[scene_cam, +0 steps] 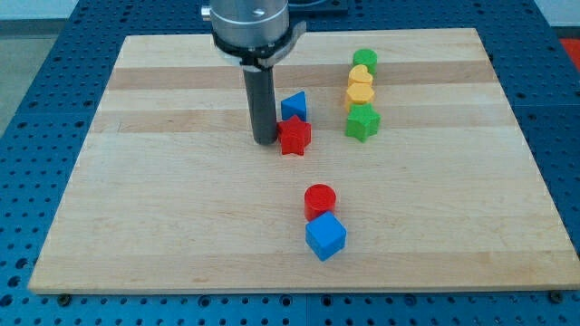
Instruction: Push red star closer to red circle
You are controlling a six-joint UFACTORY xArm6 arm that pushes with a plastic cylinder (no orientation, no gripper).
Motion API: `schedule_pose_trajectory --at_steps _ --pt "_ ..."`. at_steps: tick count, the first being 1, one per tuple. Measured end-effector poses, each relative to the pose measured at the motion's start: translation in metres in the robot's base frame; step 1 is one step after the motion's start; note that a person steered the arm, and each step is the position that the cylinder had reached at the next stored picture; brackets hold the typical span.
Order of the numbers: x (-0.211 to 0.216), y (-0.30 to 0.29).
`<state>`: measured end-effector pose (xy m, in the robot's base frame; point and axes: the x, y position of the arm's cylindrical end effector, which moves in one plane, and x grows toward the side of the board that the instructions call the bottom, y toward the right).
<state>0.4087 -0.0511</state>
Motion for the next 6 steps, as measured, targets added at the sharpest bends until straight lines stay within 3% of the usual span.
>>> schedule_pose_trajectory --at_steps 2,3,4,6 --pt "-0.031 0.004" --pt "-0.023 0.004" --pt "0.015 0.011" --pt "0.046 0.021"
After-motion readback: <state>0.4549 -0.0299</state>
